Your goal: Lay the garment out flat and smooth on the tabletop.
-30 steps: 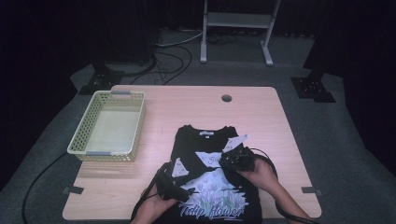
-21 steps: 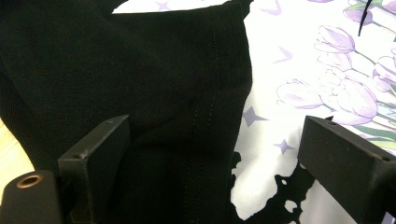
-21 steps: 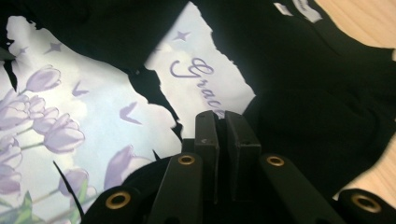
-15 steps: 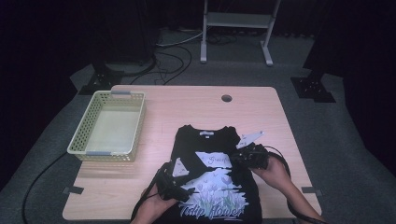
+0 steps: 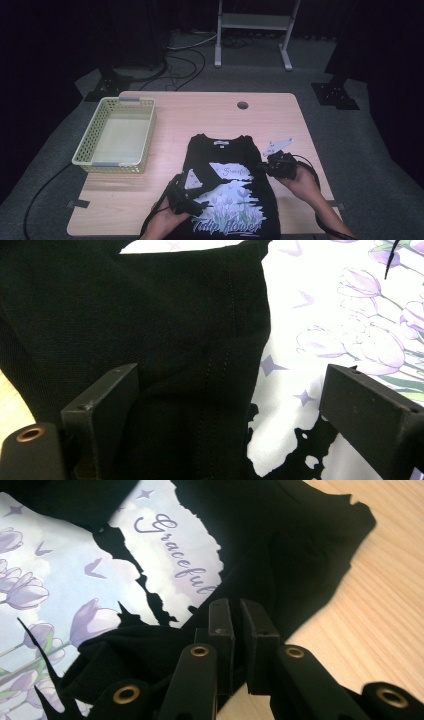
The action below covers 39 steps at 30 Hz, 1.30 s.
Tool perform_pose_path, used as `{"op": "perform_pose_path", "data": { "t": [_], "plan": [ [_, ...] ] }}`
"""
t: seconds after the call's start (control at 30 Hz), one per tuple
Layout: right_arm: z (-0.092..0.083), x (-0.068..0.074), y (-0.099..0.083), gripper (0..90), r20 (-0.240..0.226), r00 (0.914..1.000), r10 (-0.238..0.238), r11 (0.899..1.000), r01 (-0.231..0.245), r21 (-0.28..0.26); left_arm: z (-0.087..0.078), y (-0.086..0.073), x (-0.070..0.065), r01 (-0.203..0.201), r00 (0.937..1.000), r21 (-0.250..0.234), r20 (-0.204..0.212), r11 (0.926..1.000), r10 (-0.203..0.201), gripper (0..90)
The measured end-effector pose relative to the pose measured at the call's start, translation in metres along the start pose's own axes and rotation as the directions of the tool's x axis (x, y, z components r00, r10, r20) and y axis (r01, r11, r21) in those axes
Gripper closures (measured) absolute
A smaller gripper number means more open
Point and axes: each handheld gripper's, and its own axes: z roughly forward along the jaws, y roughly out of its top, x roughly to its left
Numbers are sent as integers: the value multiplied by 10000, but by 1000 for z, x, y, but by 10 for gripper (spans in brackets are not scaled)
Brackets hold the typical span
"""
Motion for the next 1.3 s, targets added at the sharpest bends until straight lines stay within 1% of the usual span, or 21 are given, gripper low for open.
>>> {"op": "perform_pose_path", "data": {
  "t": [0.27, 0.43, 0.63, 0.77, 0.83, 0.97, 1.07, 1.13, 1.3],
  "plan": [
    [-7, -11, -9, 844, 224, 9994, 246, 9997, -247, 68, 0, -1, 0, 20, 10000, -91, 30, 10000, -19, 89],
    [-11, -18, -15, 844, 329, 9979, 558, 9984, -558, -31, 0, -1, 1, 1, 10000, -70, 54, 10000, -1, 89],
    [-15, -25, -22, 844, 476, 9965, 693, 9975, -697, 75, 0, -1, 1, -7, 10000, -39, 72, 10000, 7, 89],
    [-18, -32, -27, 844, 619, 9943, 864, 9962, -871, 90, 0, -1, 1, 1, 10000, -60, 64, 10000, -1, 89],
    [-20, -35, -29, 844, 713, 9936, 877, 9960, -888, 131, 0, -1, 1, -2, 10000, -47, 65, 10000, 2, 89],
    [-24, -43, -37, 844, 915, 9901, 1060, 9938, -1085, 224, 0, 0, 1, -10, 10000, -5, 64, 10000, 10, 89],
    [-26, -49, -45, 844, 1048, 9857, 1316, 9906, -1348, 232, 0, 0, 1, -10, 10000, -16, 58, 10000, 10, 89],
    [-28, -53, -50, 844, 1145, 9836, 1397, 9892, -1437, 274, 0, 0, 1, -15, 10000, -2, 57, 10000, 15, 89],
    [-32, -62, -62, 844, 1437, 9742, 1741, 9833, -1800, 286, 0, 1, 1, -3, 10000, 52, 57, 10000, 3, 89]
  ]
}}
